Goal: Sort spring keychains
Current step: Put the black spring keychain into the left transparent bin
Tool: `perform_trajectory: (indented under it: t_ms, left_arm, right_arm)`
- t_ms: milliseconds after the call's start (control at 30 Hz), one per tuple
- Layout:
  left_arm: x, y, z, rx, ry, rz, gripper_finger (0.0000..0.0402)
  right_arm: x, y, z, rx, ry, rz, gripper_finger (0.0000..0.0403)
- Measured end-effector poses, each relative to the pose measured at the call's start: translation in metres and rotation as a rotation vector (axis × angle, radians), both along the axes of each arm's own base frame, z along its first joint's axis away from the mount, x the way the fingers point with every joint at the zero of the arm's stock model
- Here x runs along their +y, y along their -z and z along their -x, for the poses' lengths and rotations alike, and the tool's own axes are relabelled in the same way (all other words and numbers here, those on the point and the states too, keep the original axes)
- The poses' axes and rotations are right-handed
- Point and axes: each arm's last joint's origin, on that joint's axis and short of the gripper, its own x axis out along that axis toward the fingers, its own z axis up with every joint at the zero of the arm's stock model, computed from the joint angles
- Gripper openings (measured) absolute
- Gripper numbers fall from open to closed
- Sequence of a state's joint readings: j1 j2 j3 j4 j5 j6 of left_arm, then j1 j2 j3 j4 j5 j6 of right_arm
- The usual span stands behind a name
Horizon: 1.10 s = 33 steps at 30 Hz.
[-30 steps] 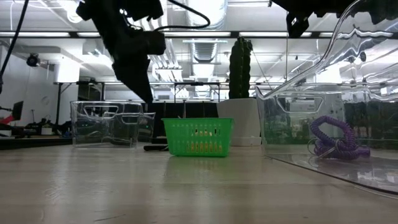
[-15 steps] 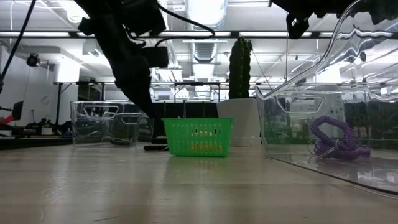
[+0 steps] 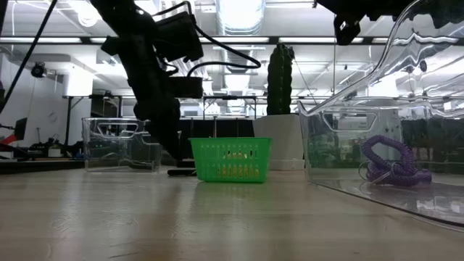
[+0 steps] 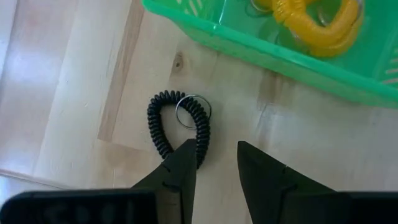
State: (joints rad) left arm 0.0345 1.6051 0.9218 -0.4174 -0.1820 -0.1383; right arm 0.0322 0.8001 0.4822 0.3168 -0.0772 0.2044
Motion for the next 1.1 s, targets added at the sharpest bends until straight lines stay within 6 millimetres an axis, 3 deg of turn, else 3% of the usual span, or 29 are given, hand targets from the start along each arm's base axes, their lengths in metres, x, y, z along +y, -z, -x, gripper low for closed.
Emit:
perform_trajectory:
  t_ms: [433, 900, 1100]
  left_arm:
    - [0.008, 0.009, -0.005, 0.022, 0.007, -0.030, 0.0110]
    - [0.000, -0.026, -0.014, 0.026, -0.056, 0.045, 0.0110]
    - [-0.008, -0.017, -0.017, 0.051, -0.033, 0.041, 0.0110]
  right_arm:
    - [0.000, 0.001, 0.000, 0.007, 0.000, -0.002, 0.0069]
    - [0.000, 0.002, 0.000, 0.023, 0.000, -0.004, 0.0082]
    - [0.000, 0.003, 0.000, 0.027, 0.001, 0.004, 0.0073]
